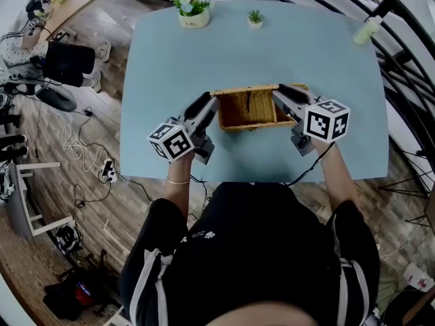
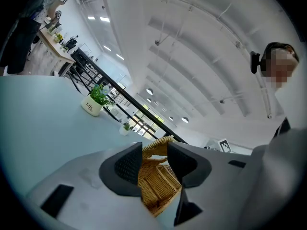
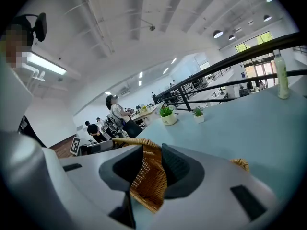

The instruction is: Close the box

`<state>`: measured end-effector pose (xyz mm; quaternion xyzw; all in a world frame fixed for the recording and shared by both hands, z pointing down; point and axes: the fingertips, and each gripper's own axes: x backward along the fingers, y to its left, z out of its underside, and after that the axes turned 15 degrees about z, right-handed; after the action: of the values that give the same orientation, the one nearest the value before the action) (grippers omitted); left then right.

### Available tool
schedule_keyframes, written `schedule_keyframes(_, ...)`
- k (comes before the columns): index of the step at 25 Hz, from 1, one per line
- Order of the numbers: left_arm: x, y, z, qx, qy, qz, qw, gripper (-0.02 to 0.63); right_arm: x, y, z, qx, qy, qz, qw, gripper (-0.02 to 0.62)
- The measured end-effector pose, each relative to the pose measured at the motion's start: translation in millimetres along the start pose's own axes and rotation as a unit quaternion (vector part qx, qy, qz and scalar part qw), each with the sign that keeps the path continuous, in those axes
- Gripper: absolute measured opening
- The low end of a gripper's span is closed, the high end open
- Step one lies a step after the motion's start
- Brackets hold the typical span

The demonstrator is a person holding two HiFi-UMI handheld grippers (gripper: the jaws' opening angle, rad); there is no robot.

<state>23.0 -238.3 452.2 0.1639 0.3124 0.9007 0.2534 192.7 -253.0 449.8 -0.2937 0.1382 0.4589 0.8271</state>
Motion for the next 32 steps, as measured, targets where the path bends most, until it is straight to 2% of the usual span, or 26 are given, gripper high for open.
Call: schedule_keyframes(32, 13.7, -11.8, 40.1, 0.031, 0.025, -0.004, 0.9992, 0.141, 14.5, 7.5, 41.8, -0.038, 0.025, -0.018, 0.999, 0.121)
